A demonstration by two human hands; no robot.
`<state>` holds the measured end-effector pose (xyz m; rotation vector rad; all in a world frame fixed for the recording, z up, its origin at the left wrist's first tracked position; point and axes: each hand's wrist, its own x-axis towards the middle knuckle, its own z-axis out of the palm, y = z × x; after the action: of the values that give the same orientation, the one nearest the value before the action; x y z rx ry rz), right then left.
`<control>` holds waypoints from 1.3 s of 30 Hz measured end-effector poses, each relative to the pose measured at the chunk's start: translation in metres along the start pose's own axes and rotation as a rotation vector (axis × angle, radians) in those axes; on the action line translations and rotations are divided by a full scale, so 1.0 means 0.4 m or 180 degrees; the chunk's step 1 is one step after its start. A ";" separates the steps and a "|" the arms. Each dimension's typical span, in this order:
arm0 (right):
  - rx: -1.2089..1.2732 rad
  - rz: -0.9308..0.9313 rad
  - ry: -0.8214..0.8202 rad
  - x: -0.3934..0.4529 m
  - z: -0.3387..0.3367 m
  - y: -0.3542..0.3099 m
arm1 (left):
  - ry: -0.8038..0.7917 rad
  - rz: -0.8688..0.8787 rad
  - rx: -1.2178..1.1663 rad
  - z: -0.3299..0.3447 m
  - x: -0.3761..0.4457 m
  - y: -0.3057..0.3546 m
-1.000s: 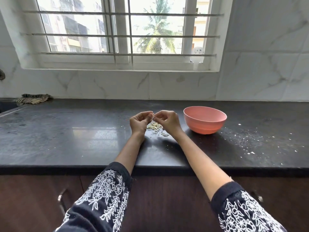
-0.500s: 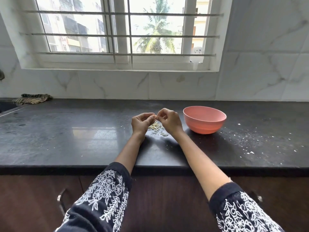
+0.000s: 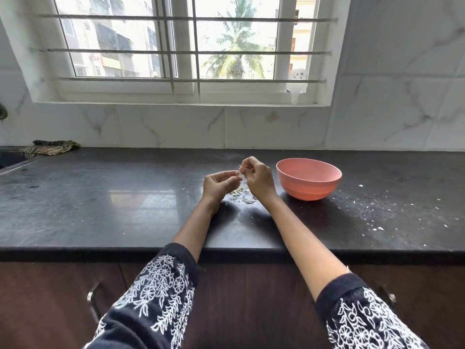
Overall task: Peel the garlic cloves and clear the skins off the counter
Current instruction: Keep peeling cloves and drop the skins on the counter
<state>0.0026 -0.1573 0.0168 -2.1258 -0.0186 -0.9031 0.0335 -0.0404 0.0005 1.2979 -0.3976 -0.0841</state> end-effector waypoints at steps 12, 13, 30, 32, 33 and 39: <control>-0.0604 0.0355 -0.0048 -0.001 -0.004 0.009 | 0.0405 0.0210 0.0034 -0.014 0.014 -0.005; -0.0569 0.0345 -0.0094 -0.001 -0.005 0.009 | 0.0408 0.0253 0.0104 -0.015 0.015 -0.006; 0.0307 0.0184 -0.0218 0.003 0.004 0.009 | 0.0330 0.0922 0.1190 -0.016 0.020 -0.015; 0.0355 0.0124 -0.0236 -0.002 0.002 0.004 | 0.0376 0.0957 0.1230 -0.016 0.021 -0.016; 0.0393 0.0103 -0.0240 -0.003 0.002 0.002 | 0.0401 0.0979 0.1240 -0.017 0.021 -0.015; 0.0774 0.0370 -0.0227 -0.003 0.003 -0.001 | 0.0505 0.1198 0.1385 -0.017 0.026 -0.019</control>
<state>0.0023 -0.1560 0.0159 -1.9109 -0.0388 -0.7185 0.0467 -0.0393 -0.0054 1.6202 -0.5359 0.4415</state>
